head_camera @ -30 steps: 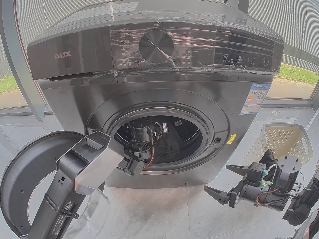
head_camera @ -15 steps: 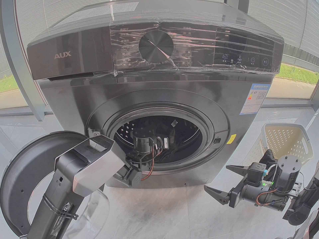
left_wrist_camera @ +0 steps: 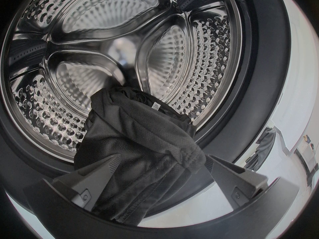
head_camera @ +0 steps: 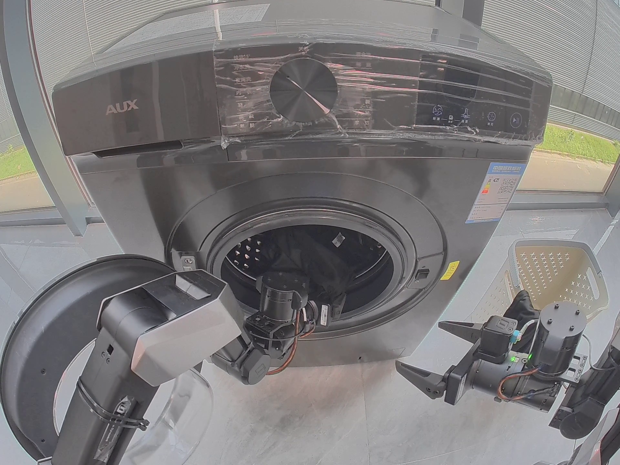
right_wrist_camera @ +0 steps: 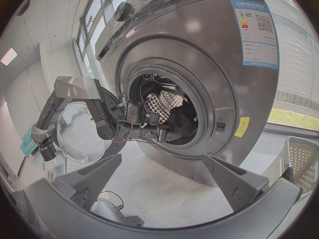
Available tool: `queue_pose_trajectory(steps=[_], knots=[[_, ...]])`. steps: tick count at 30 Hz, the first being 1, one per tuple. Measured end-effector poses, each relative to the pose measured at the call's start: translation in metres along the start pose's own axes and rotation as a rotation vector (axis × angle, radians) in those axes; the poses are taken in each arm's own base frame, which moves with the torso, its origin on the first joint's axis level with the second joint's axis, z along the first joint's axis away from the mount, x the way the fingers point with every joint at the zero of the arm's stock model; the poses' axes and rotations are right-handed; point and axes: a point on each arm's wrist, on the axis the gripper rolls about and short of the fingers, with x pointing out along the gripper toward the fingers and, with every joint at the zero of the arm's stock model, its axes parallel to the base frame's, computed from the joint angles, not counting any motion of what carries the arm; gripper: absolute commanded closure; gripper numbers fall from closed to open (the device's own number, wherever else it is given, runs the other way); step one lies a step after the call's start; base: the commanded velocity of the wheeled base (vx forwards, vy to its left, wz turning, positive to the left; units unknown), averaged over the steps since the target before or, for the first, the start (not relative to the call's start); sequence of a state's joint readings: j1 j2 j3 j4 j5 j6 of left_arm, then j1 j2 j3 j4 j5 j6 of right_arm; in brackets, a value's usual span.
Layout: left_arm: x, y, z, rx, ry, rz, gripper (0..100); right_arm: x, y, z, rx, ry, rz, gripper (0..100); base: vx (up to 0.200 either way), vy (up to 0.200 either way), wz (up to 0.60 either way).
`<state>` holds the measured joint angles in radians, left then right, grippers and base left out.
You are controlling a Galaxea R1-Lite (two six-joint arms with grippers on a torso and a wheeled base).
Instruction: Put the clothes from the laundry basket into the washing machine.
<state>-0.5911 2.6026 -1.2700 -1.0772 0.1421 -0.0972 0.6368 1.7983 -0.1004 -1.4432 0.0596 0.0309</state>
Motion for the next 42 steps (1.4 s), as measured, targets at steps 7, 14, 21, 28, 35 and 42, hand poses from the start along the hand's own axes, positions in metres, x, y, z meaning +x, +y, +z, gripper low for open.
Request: queue_pose_trajectory(steps=[7, 14, 21, 28, 35, 42], knots=[[0.009, 0.002, -0.008, 0.011, -0.003, 0.006, 100, 0.0, 0.001, 0.002, -0.003, -0.011, 0.005, 0, 0.0, 0.0, 0.0], [0.015, 0.003, -0.008, 0.012, -0.026, 0.017, 100, -0.002, 0.006, 0.006, -0.008, -0.032, 0.025, 0, 0.0, 0.0, 0.0], [0.026, 0.005, 0.012, -0.005, -0.118, 0.05, 100, -0.003, 0.007, 0.007, -0.009, -0.04, 0.032, 0, 0.0, 0.0, 0.0], [0.044, 0.014, 0.053, -0.042, -0.297, 0.125, 100, -0.003, 0.008, 0.008, -0.01, -0.043, 0.033, 0, 0.0, 0.0, 0.0], [0.058, 0.027, 0.067, -0.04, -0.389, 0.185, 100, -0.003, 0.007, 0.008, -0.009, -0.045, 0.031, 0, 0.0, 0.0, 0.0], [0.064, 0.036, 0.06, -0.037, -0.389, 0.204, 0, -0.003, 0.007, 0.007, -0.009, -0.041, 0.032, 0, 0.0, 0.0, 0.0]])
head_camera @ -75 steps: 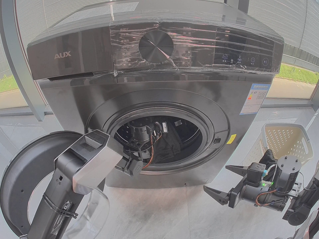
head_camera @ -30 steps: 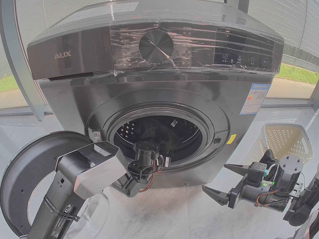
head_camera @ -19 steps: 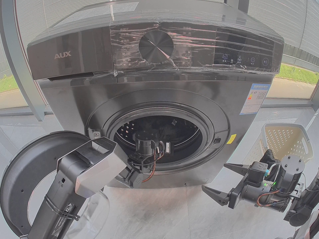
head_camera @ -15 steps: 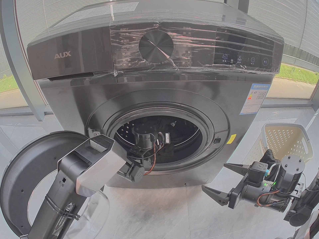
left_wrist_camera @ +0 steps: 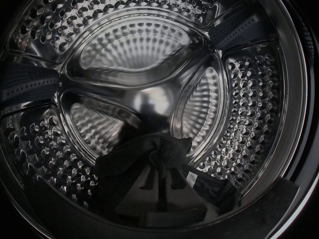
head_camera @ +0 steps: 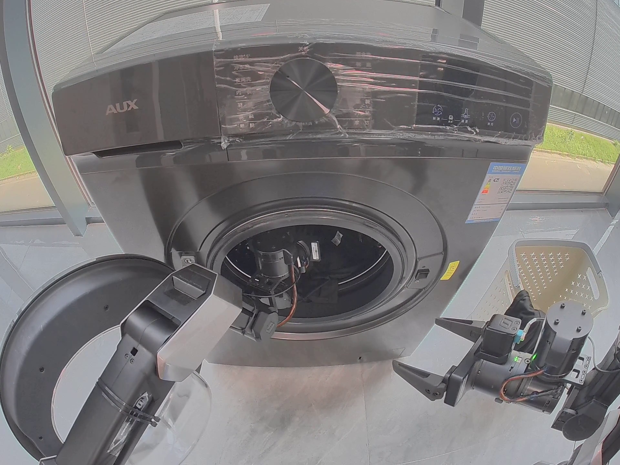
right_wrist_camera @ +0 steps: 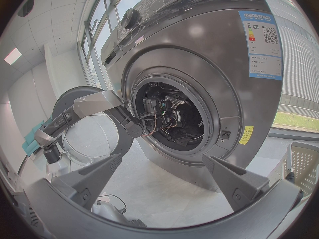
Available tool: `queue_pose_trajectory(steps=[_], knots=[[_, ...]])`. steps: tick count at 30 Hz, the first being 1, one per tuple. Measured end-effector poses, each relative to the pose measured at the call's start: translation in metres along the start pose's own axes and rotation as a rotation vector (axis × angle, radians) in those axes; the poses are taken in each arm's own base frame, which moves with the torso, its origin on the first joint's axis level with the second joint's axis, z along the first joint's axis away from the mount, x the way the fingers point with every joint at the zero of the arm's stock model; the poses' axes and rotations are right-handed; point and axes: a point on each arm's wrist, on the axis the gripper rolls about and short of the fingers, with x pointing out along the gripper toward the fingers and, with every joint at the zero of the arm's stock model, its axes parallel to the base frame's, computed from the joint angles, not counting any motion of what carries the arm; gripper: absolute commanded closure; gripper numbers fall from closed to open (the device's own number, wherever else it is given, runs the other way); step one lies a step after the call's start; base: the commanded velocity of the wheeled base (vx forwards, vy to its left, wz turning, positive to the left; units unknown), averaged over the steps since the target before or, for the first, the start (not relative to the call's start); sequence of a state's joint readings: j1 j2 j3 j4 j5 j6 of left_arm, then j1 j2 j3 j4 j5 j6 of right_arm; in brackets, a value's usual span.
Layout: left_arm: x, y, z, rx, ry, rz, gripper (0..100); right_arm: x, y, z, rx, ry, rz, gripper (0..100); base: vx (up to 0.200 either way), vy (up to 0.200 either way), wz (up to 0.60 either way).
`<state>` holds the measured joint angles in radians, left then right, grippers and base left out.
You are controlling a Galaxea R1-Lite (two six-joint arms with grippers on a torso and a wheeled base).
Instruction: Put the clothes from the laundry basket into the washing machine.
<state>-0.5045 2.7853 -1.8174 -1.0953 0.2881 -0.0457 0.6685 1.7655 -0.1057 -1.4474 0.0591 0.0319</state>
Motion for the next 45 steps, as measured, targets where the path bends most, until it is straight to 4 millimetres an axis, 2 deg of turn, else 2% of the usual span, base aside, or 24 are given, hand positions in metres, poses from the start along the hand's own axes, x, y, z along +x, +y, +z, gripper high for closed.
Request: queue_pose_trajectory(steps=[9, 20, 25, 45], knots=[[-0.004, 0.003, -0.01, 0.001, 0.036, 0.004, 0, 0.0, -0.001, 0.0, 0.0, 0.0, -0.002, 0, 0.0, 0.0, 0.0], [-0.047, -0.014, -0.026, 0.04, 0.244, -0.113, 0, 0.0, -0.001, 0.0, 0.001, 0.002, -0.003, 0, 0.0, 0.0, 0.0], [-0.059, -0.021, -0.027, 0.043, 0.29, -0.178, 0, 0.0, -0.001, -0.001, 0.001, 0.003, -0.003, 0, 0.0, 0.0, 0.0], [-0.063, -0.018, -0.055, 0.068, 0.342, -0.18, 0, 0.0, 0.0, 0.0, 0.001, 0.001, 0.0, 0, 0.0, 0.0, 0.0]])
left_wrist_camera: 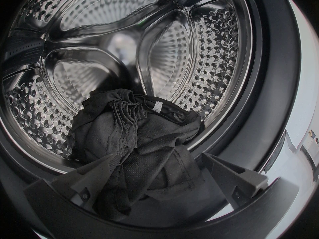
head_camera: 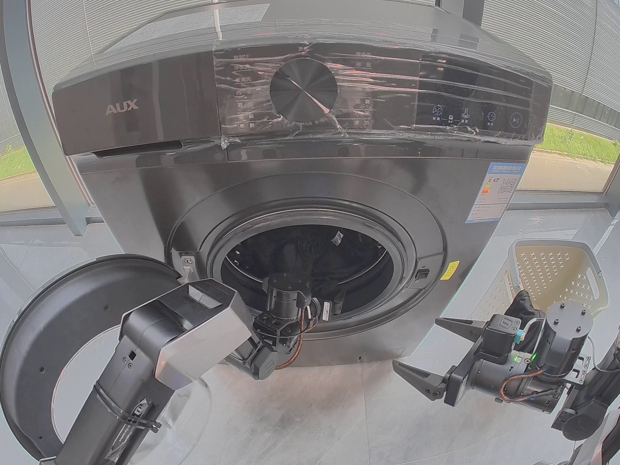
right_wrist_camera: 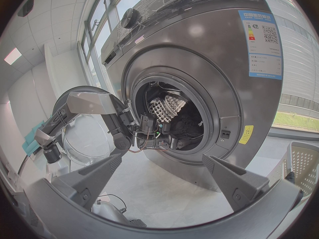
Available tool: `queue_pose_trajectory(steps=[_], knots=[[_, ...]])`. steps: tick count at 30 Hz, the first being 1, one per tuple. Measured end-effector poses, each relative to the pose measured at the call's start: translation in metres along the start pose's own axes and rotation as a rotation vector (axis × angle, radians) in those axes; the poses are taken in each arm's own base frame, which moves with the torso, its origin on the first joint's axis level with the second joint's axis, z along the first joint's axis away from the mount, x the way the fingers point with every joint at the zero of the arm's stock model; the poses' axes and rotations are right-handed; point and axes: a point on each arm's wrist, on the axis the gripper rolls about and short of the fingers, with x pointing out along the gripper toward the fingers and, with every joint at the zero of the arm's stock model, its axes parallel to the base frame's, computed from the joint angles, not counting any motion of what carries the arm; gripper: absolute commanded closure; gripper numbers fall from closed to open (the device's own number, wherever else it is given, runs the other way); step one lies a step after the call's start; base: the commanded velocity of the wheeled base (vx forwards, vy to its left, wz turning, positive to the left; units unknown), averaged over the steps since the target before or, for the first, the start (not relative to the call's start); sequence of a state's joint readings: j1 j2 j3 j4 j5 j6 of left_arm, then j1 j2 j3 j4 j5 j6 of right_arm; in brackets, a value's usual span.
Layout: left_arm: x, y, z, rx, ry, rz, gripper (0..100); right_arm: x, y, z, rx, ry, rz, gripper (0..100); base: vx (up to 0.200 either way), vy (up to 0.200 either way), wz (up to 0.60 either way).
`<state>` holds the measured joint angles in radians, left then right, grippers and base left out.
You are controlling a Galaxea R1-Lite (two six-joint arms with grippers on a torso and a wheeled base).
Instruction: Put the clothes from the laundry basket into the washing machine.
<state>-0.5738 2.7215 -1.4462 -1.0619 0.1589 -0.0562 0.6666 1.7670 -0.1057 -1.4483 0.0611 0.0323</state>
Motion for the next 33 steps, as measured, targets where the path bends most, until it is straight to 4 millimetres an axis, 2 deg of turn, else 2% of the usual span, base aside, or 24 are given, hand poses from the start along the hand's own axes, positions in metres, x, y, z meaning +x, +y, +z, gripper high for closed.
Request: queue_pose_trajectory(steps=[1, 8, 11, 14, 18, 23, 26, 33], knots=[[0.0, 0.0, 0.0, 0.0, 0.0, 0.0, 100, 0.0, 0.0, 0.0, 0.0, -0.001, 0.0, 0, 0.0, 0.0, 0.0], [0.007, 0.0, 0.003, -0.004, -0.03, 0.008, 100, 0.0, 0.0, 0.001, -0.001, -0.003, 0.002, 0, 0.0, 0.0, 0.0], [0.009, 0.007, 0.004, -0.008, -0.038, 0.028, 100, 0.0, 0.0, 0.001, -0.001, -0.003, 0.002, 0, 0.0, 0.0, 0.0], [0.009, 0.002, 0.006, -0.008, -0.048, 0.02, 100, 0.0, 0.0, 0.001, -0.001, -0.004, 0.002, 0, 0.0, 0.0, 0.0], [0.011, 0.013, 0.012, -0.017, -0.072, 0.046, 100, 0.001, 0.001, 0.001, -0.001, -0.007, 0.003, 0, 0.0, 0.0, 0.0], [0.015, 0.015, 0.026, -0.028, -0.13, 0.065, 100, 0.001, 0.001, 0.002, -0.001, -0.009, 0.003, 0, 0.0, 0.0, 0.0], [0.021, 0.025, 0.042, -0.044, -0.194, 0.099, 100, 0.001, 0.001, 0.002, -0.001, -0.009, 0.003, 0, 0.0, 0.0, 0.0], [0.03, 0.027, 0.065, -0.065, -0.29, 0.133, 100, 0.001, 0.001, 0.002, -0.001, -0.009, 0.003, 0, 0.0, 0.0, 0.0]])
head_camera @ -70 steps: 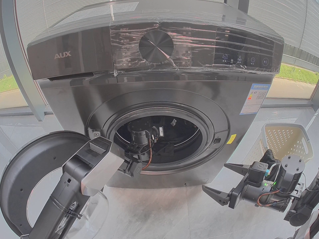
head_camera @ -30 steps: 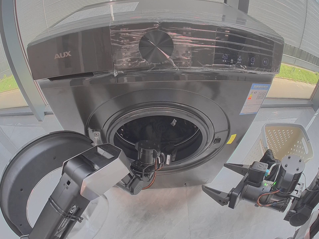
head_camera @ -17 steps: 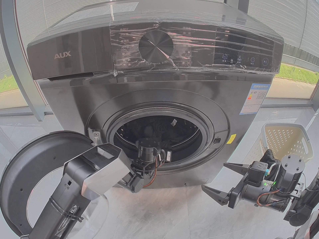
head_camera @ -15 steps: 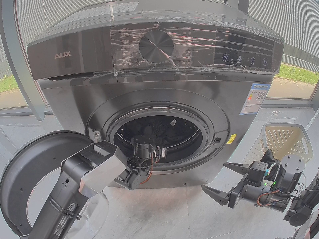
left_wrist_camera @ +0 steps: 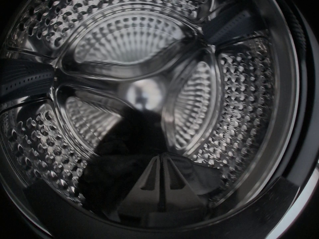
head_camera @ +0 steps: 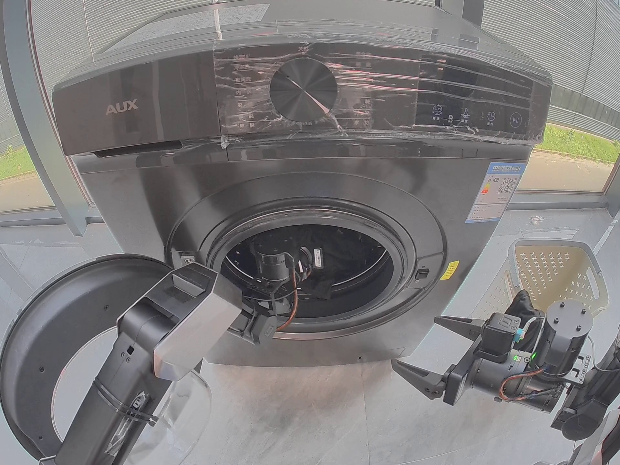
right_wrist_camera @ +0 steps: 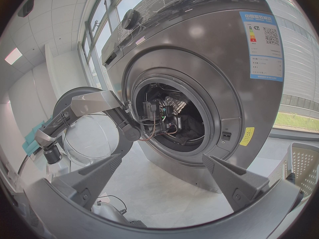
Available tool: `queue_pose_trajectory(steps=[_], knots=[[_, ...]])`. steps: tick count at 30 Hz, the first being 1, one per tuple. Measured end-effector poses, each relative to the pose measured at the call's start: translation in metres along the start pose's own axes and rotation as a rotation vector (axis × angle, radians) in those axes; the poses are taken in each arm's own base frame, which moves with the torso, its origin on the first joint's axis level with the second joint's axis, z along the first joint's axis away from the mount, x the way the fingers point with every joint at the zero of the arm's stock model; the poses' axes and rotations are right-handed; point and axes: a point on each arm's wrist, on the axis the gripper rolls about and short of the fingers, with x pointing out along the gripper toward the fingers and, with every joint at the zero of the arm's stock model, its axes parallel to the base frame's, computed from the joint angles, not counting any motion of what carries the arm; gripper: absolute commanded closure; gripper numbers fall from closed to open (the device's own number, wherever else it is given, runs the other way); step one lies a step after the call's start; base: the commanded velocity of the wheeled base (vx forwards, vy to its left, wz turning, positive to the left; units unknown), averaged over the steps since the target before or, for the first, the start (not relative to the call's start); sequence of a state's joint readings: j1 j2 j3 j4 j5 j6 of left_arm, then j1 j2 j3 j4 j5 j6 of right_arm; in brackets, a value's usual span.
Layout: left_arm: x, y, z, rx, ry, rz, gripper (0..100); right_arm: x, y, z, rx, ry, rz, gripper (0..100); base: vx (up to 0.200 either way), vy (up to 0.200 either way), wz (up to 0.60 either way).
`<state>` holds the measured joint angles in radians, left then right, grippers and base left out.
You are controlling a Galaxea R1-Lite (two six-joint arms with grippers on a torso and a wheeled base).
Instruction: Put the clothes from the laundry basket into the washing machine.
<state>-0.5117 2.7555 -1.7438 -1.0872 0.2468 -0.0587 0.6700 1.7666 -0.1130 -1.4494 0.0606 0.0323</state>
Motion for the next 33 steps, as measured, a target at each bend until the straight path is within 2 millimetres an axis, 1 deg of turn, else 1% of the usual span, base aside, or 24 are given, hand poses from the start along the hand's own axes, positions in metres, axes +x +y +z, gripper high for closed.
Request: queue_pose_trajectory(steps=[4, 8, 10, 12, 13, 19, 26, 33], knots=[[0.006, 0.001, 0.003, -0.006, -0.032, 0.016, 100, 0.0, 0.0, 0.0, 0.0, 0.001, 0.0, 0, 0.0, 0.0, 0.0], [0.012, 0.011, 0.003, -0.005, -0.041, 0.042, 100, 0.0, -0.001, 0.0, 0.0, 0.002, -0.002, 0, 0.0, 0.0, 0.0], [0.013, 0.014, 0.003, -0.005, -0.042, 0.05, 100, 0.0, 0.0, 0.0, 0.001, 0.002, -0.001, 0, 0.0, 0.0, 0.0], [0.013, 0.013, 0.001, -0.004, -0.039, 0.047, 100, 0.0, -0.001, -0.001, 0.001, 0.003, -0.002, 0, 0.0, 0.0, 0.0], [0.012, 0.012, 0.001, -0.003, -0.037, 0.044, 0, 0.0, 0.0, -0.001, 0.001, 0.003, -0.001, 0, 0.0, 0.0, 0.0], [0.011, 0.013, -0.003, -0.007, -0.024, 0.047, 0, 0.0, 0.0, -0.001, 0.0, 0.005, -0.001, 0, 0.0, 0.0, 0.0], [0.0, 0.007, -0.013, 0.002, 0.04, 0.033, 0, 0.0, -0.001, -0.001, 0.001, 0.005, -0.003, 0, 0.0, 0.0, 0.0], [-0.028, -0.026, -0.003, -0.009, 0.101, -0.037, 0, 0.0, -0.001, -0.001, 0.001, 0.004, -0.006, 0, 0.0, 0.0, 0.0]])
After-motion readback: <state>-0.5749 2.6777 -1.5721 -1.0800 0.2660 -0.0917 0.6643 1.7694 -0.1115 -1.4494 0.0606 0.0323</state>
